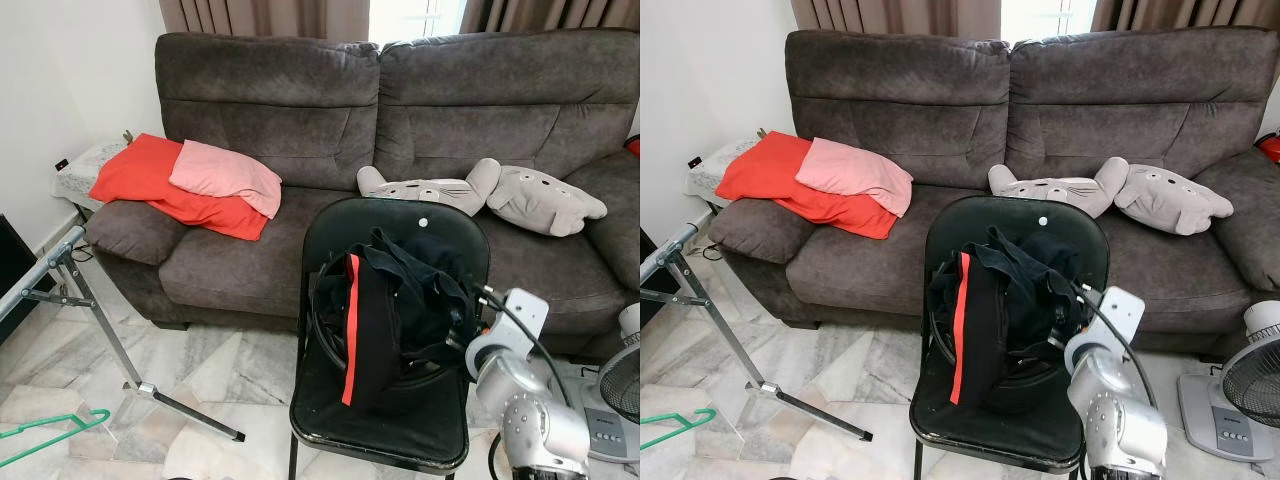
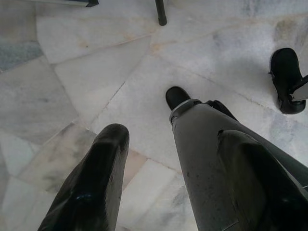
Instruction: Hang hanger
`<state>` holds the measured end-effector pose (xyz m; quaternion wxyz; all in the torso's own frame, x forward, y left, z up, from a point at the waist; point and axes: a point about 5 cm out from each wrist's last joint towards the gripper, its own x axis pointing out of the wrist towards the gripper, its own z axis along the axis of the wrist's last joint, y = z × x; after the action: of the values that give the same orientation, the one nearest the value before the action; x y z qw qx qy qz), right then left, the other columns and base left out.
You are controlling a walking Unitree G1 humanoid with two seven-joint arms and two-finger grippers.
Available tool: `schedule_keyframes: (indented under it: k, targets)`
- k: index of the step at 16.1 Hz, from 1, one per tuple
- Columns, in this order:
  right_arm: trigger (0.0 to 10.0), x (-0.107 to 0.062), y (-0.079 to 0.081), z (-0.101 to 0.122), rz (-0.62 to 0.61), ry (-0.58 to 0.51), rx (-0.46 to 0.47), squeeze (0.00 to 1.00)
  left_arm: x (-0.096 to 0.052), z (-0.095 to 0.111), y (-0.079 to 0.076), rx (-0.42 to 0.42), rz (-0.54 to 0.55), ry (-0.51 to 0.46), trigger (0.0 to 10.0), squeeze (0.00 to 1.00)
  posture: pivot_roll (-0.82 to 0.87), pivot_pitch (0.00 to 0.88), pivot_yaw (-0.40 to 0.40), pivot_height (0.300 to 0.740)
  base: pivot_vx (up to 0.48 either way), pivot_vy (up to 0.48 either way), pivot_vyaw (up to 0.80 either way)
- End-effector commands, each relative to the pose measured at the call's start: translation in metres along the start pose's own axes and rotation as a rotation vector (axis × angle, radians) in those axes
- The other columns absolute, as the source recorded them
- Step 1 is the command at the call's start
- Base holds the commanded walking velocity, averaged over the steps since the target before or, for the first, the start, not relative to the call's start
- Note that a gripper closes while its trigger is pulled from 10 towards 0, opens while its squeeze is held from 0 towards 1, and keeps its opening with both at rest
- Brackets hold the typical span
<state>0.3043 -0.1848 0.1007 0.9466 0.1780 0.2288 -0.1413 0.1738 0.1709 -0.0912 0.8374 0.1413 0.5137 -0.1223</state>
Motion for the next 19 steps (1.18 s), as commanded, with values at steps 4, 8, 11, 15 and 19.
schedule_keyframes:
  k: [4, 8, 11, 15, 19]
  targets:
    - [0.0, 0.0018, 0.0043, -0.0022, 0.021, 0.016, 0.042, 0.0, -0.0004, -0.0023, 0.0027, 0.023, 0.004, 0.014, 10.0, 0.0, -0.14, 0.0, 0.047, 0.74, 0.0, 0.0, 0.0]
    - [0.0, 0.0042, 0.0055, 0.003, 0.022, -0.006, 0.044, 0.0, -0.0004, -0.0023, 0.0025, 0.024, 0.003, 0.013, 10.0, 0.0, -0.13, 0.0, 0.047, 0.74, 0.0, 0.0, 0.0]
    - [0.0, 0.0051, 0.0062, 0.0029, 0.024, -0.008, 0.046, 0.0, -0.0005, -0.0023, 0.0027, 0.024, 0.003, 0.013, 10.0, 0.0, -0.13, 0.0, 0.047, 0.74, 0.0, 0.0, 0.0]
    - [0.0, 0.0074, 0.0037, -0.0014, 0.01, 0.004, 0.052, 0.0, -0.0005, -0.0025, 0.003, 0.026, 0.0, 0.015, 10.0, 0.0, -0.13, 0.0, 0.05, 0.74, 0.0, 0.0, 0.0]
    - [0.0, 0.0082, 0.0036, -0.0011, 0.008, 0.003, 0.054, 0.0, -0.0005, -0.0026, 0.0029, 0.029, -0.004, 0.016, 10.0, 0.0, -0.13, 0.0, 0.052, 0.74, 0.0, 0.0, 0.0]
